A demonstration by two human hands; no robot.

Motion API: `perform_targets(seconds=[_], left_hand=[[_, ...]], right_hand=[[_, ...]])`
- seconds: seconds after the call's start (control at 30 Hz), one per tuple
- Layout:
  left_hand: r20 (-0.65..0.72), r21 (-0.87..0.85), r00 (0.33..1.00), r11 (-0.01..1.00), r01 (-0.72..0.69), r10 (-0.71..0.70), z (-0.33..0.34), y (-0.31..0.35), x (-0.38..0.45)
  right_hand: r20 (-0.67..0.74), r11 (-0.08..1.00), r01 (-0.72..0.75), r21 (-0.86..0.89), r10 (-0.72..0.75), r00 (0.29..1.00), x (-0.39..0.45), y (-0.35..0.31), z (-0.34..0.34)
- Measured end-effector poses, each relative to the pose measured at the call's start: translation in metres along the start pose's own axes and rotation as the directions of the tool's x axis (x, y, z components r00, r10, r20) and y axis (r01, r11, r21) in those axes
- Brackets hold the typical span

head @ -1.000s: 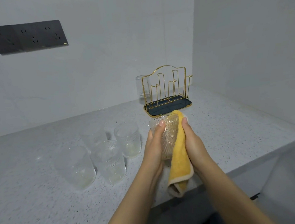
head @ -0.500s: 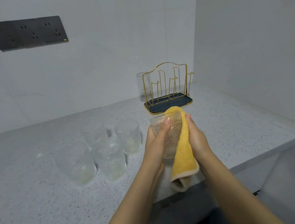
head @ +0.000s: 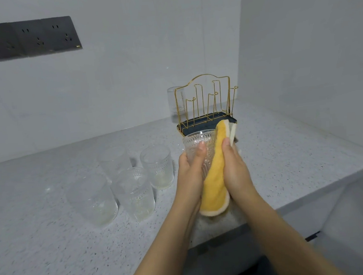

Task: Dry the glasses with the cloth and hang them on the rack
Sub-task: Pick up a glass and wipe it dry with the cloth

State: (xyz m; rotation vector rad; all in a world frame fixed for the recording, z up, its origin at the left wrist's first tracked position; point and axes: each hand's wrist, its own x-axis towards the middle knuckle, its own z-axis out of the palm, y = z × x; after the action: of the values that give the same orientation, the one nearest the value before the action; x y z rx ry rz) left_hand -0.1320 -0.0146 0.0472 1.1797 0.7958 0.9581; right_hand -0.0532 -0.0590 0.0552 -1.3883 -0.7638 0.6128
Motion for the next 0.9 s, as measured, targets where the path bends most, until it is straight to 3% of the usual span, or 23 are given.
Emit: perform_targets(seconds=[0.1, 0.17, 0.33, 0.53, 0.63, 0.77, 0.83, 0.9], left_hand=[[0.023, 0.008, 0.999, 0.999, -0.037, 0.037, 0.002, -0.004, 0.0], [0.028, 0.087, 0.996, 0.993, -0.083, 0.081, 0.002, 0.0, 0.002], [0.054, 0.289, 0.989, 0.946, -0.147, 0.138, 0.005, 0.009, 0.004], [-0.06, 0.083, 0.997, 0.996, -0.036, 0.041, 0.003, 0.007, 0.004], [-0.03, 0.031, 0.999, 0.999, -0.04, 0.041, 0.001, -0.001, 0.007], [0.108, -0.162, 0.993, 0.984, 0.071, -0.054, 0.003, -0.009, 0.001], [0.117, -0.098, 0.99, 0.991, 0.086, -0.074, 0.002, -0.005, 0.001], [0.098, 0.084, 0.994, 0.996, 0.03, -0.038, 0.001, 0.0, 0.002]], right_hand=[[-0.018, 0.979, -0.194, 0.063, 0.196, 0.981, 0.021, -0.007, -0.012], [-0.022, 0.973, -0.213, 0.083, 0.216, 0.976, 0.02, -0.01, -0.011], [-0.094, 0.989, -0.104, 0.101, 0.113, 0.989, 0.011, 0.001, 0.005], [0.005, 0.995, 0.099, -0.01, -0.099, 0.995, -0.01, 0.01, 0.013], [-0.003, 0.986, 0.162, -0.032, -0.162, 0.987, -0.016, 0.018, 0.013], [-0.043, 0.981, -0.171, 0.093, 0.175, 0.984, 0.01, 0.002, -0.003], [-0.024, 0.96, -0.243, 0.135, 0.249, 0.968, 0.015, -0.005, -0.007], [-0.042, 0.977, -0.183, 0.111, 0.189, 0.981, 0.014, -0.004, -0.004]])
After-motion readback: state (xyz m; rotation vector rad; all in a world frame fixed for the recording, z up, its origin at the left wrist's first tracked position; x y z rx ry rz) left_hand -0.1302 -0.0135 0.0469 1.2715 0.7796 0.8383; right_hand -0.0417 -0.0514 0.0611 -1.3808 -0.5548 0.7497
